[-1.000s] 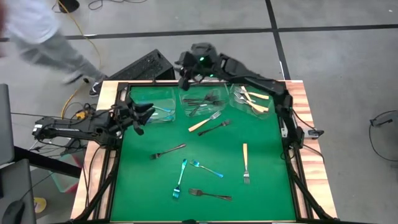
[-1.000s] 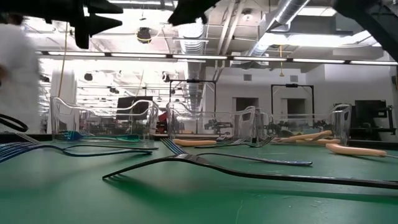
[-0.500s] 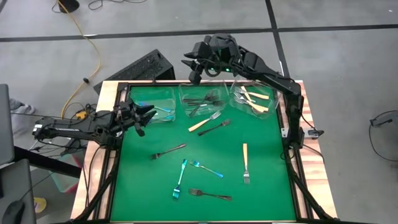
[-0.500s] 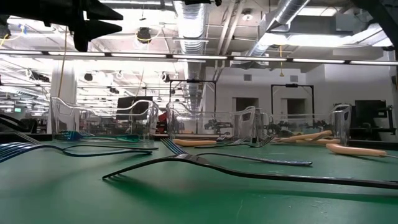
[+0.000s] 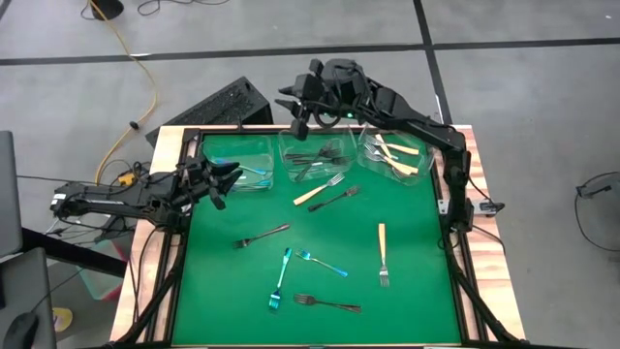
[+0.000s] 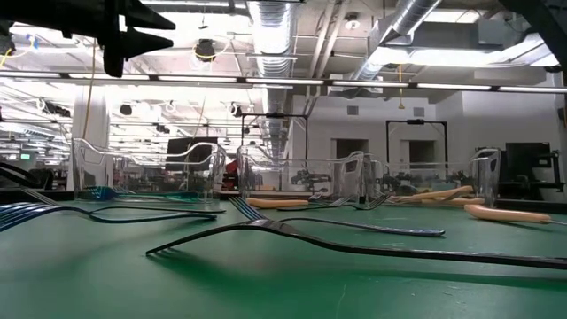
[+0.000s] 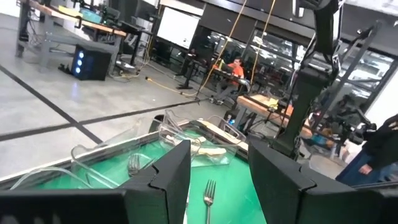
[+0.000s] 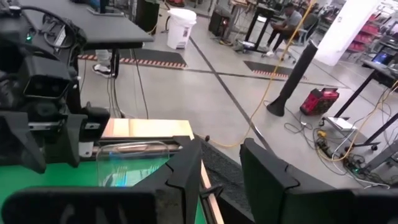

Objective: Sort silverware by color (type)
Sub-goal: Put the yellow fork into the right transparent bin

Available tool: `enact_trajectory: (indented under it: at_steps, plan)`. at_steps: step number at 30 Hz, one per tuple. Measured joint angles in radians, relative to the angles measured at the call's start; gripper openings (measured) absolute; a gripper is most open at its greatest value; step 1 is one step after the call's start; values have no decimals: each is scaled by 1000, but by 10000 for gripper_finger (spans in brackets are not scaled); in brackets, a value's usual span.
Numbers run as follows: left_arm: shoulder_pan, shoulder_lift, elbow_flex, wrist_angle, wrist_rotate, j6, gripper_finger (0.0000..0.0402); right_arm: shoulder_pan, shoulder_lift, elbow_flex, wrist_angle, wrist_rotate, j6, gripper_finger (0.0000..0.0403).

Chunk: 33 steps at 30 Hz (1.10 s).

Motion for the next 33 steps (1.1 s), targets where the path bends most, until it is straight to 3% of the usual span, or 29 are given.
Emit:
enact_trajectory:
  at_steps: [22, 29, 33]
  plan:
    - [0, 84, -1, -2, -4, 16, 145, 27, -11, 1, 28, 10, -26, 132]
    - [0, 85, -1, 102, 10, 26, 145, 41, -73, 3, -30, 10, -55, 132]
    - [0, 116, -1, 250, 41, 136, 145, 47, -112, 2, -136, 10, -63, 133]
